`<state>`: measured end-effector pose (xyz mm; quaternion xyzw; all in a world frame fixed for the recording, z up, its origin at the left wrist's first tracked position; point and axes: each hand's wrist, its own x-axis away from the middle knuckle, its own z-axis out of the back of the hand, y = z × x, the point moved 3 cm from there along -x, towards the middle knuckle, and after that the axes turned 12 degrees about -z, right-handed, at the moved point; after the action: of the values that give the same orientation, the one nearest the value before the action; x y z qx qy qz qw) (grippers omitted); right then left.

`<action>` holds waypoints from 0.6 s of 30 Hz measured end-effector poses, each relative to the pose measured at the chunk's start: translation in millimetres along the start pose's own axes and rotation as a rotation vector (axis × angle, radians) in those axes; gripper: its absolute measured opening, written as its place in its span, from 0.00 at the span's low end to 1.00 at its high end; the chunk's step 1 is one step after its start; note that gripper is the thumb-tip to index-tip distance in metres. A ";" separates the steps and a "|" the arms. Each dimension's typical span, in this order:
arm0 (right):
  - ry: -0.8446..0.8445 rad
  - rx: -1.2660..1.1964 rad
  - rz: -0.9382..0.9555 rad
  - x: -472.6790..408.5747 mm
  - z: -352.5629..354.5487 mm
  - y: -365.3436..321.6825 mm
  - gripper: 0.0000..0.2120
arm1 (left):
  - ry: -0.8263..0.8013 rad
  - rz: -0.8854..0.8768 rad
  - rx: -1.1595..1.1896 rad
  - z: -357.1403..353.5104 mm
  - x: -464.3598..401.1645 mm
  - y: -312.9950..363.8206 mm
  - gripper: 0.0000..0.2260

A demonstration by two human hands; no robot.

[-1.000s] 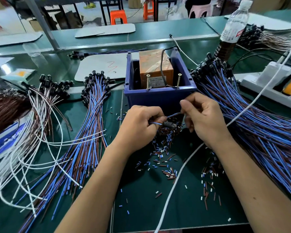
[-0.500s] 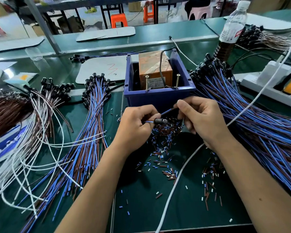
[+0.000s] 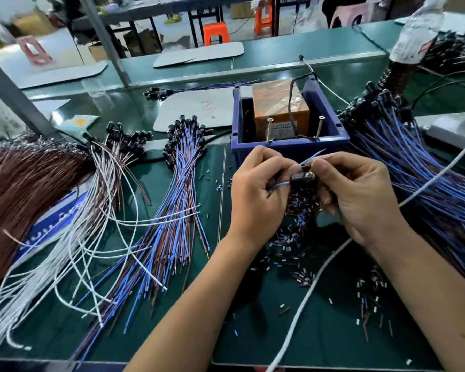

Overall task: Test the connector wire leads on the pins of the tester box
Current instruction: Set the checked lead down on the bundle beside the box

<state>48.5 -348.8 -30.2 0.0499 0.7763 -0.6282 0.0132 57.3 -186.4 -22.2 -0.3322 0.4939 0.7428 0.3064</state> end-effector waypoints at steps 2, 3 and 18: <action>-0.017 -0.024 0.024 -0.5 1.5 -2.4 0.06 | 0.071 0.013 -0.007 1.9 0.2 1.3 0.07; -0.028 -0.042 0.036 -1.2 3.2 -3.9 0.08 | 0.119 0.031 -0.005 3.8 0.2 0.8 0.07; 0.544 0.493 0.441 1.1 9.3 -14.1 0.10 | 0.317 0.142 -0.014 10.0 2.6 -4.1 0.10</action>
<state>45.7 -360.7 -18.5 0.3801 0.5490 -0.7410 -0.0705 57.0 -175.3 -23.5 -0.4118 0.5530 0.7042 0.1692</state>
